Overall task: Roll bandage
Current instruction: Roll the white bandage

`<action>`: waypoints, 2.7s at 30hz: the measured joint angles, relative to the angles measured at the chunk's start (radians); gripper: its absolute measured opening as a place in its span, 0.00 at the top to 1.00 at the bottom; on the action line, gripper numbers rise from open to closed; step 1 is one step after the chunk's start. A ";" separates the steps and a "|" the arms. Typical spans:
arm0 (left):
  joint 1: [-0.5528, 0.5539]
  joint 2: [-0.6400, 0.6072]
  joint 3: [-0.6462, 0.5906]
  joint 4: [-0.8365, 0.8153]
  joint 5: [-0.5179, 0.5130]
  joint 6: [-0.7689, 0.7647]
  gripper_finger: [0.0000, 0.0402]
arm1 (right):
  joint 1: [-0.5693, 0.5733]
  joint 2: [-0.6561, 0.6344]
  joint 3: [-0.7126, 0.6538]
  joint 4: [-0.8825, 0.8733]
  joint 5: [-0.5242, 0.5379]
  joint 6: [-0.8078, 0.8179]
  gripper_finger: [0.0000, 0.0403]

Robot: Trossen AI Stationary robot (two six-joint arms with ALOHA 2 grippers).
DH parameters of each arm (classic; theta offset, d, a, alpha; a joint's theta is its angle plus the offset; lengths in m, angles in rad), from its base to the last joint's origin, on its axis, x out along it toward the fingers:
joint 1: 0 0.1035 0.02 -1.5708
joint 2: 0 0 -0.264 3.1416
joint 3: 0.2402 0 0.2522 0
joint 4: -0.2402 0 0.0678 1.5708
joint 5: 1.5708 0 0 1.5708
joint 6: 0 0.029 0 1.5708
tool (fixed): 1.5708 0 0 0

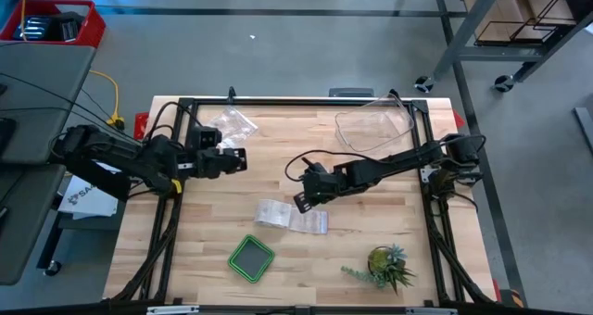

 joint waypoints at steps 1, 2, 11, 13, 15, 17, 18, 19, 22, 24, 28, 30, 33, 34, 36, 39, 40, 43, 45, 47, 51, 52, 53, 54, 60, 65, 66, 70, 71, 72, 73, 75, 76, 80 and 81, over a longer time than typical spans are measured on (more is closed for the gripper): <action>0.000 0.001 0.000 -0.005 0.000 0.010 0.65 | 0.000 0.000 0.000 -0.004 -0.001 0.007 1.00; 0.000 0.001 0.004 -0.009 0.000 0.016 0.60 | 0.000 0.000 0.000 -0.009 -0.002 0.014 1.00; 0.038 0.086 0.160 -0.155 0.171 0.023 0.27 | 0.004 0.000 0.000 -0.064 -0.050 0.063 1.00; 0.055 0.112 0.203 -0.210 0.244 0.007 0.24 | 0.009 0.000 0.000 -0.073 -0.061 0.069 1.00; 0.073 0.134 0.240 -0.226 0.326 0.011 0.22 | 0.015 0.000 0.000 -0.078 -0.059 0.069 1.00; 0.093 0.146 0.271 -0.222 0.408 0.015 0.22 | 0.021 0.001 0.000 -0.083 -0.050 0.069 1.00; 0.101 0.146 0.277 -0.221 0.442 0.002 0.22 | 0.023 0.001 0.000 -0.089 -0.047 0.069 1.00; 0.108 0.145 0.279 -0.219 0.460 -0.011 0.22 | 0.025 0.000 0.000 -0.094 -0.043 0.069 1.00; 0.128 0.138 0.266 -0.226 0.498 -0.038 0.22 | 0.030 0.001 0.000 -0.104 -0.026 0.068 1.00; 0.138 0.138 0.254 -0.243 0.547 -0.061 0.22 | 0.031 0.001 0.000 -0.105 -0.026 0.059 1.00; 0.134 0.141 0.248 -0.357 0.595 -0.134 0.22 | 0.030 0.001 0.000 -0.113 -0.026 0.029 1.00; 0.124 0.142 0.247 -0.393 0.595 -0.157 0.22 | 0.030 0.001 0.000 -0.117 -0.031 0.007 1.00; 0.109 0.138 0.249 -0.562 0.586 -0.132 0.22 | 0.030 0.001 0.000 -0.128 -0.046 -0.022 1.00; 0.103 0.137 0.249 -0.661 0.570 -0.131 0.22 | 0.030 0.001 0.000 -0.136 -0.046 -0.030 1.00; 0.082 0.140 0.246 -0.883 0.507 -0.079 0.22 | 0.030 0.001 0.000 -0.149 -0.047 -0.044 1.00; 0.017 0.120 0.221 -1.138 0.350 0.011 0.22 | 0.034 0.001 0.000 -0.191 -0.073 -0.072 1.00; -0.012 0.106 0.198 -1.189 0.293 0.006 0.22 | 0.036 0.001 0.001 -0.209 -0.080 -0.085 1.00; -0.104 0.057 0.068 -1.212 0.139 -0.112 0.22 | 0.060 0.001 0.001 -0.283 -0.084 -0.112 1.00; -0.156 0.013 -0.036 -1.168 0.046 -0.232 0.22 | 0.083 0.001 0.001 -0.335 -0.090 -0.120 1.00; -0.187 -0.022 -0.146 -1.133 -0.056 -0.362 0.22 | 0.106 0.000 0.001 -0.376 -0.083 -0.119 1.00; -0.161 -0.035 -0.300 -1.024 -0.252 -0.569 0.22 | 0.148 -0.025 -0.036 -0.385 -0.067 -0.052 1.00; -0.154 -0.025 -0.315 -1.005 -0.267 -0.597 0.22 | 0.155 -0.040 -0.055 -0.373 -0.070 -0.028 1.00; -0.148 -0.010 -0.325 -1.001 -0.262 -0.627 0.22 | 0.165 -0.059 -0.082 -0.352 -0.072 0.002 1.00; -0.144 0.009 -0.332 -1.007 -0.247 -0.648 0.22 | 0.173 -0.080 -0.110 -0.330 -0.072 0.035 1.00; -0.146 0.132 -0.310 -0.971 -0.162 -0.657 0.22 | 0.208 -0.218 -0.319 -0.076 -0.062 0.250 1.00; -0.129 0.212 -0.312 -0.955 -0.206 -0.681 0.22 | 0.205 -0.247 -0.429 0.186 -0.038 0.340 1.00; -0.126 0.228 -0.312 -0.923 -0.196 -0.673 0.22 | 0.203 -0.242 -0.440 0.232 -0.037 0.350 1.00; -0.122 0.293 -0.311 -0.781 -0.173 -0.650 0.22 | 0.188 -0.210 -0.451 0.362 -0.015 0.350 1.00; -0.121 0.309 -0.311 -0.763 -0.173 -0.650 0.22 | 0.184 -0.203 -0.451 0.383 -0.010 0.350 1.00; -0.118 0.324 -0.311 -0.757 -0.172 -0.650 0.22 | 0.180 -0.196 -0.451 0.406 -0.006 0.350 1.00; -0.117 0.339 -0.311 -0.750 -0.172 -0.651 0.22 | 0.178 -0.193 -0.451 0.422 -0.005 0.349 1.00; -0.117 0.362 -0.311 -0.752 -0.172 -0.661 0.22 | 0.177 -0.192 -0.451 0.423 0.002 0.349 1.00; -0.117 0.368 -0.310 -0.747 -0.173 -0.663 0.22 | 0.177 -0.192 -0.451 0.427 0.008 0.349 1.00; -0.117 0.391 -0.309 -0.723 -0.187 -0.683 0.22 | 0.177 -0.195 -0.451 0.435 0.011 0.349 1.00; -0.117 0.399 -0.310 -0.711 -0.191 -0.682 0.22 | 0.177 -0.195 -0.451 0.436 0.010 0.349 1.00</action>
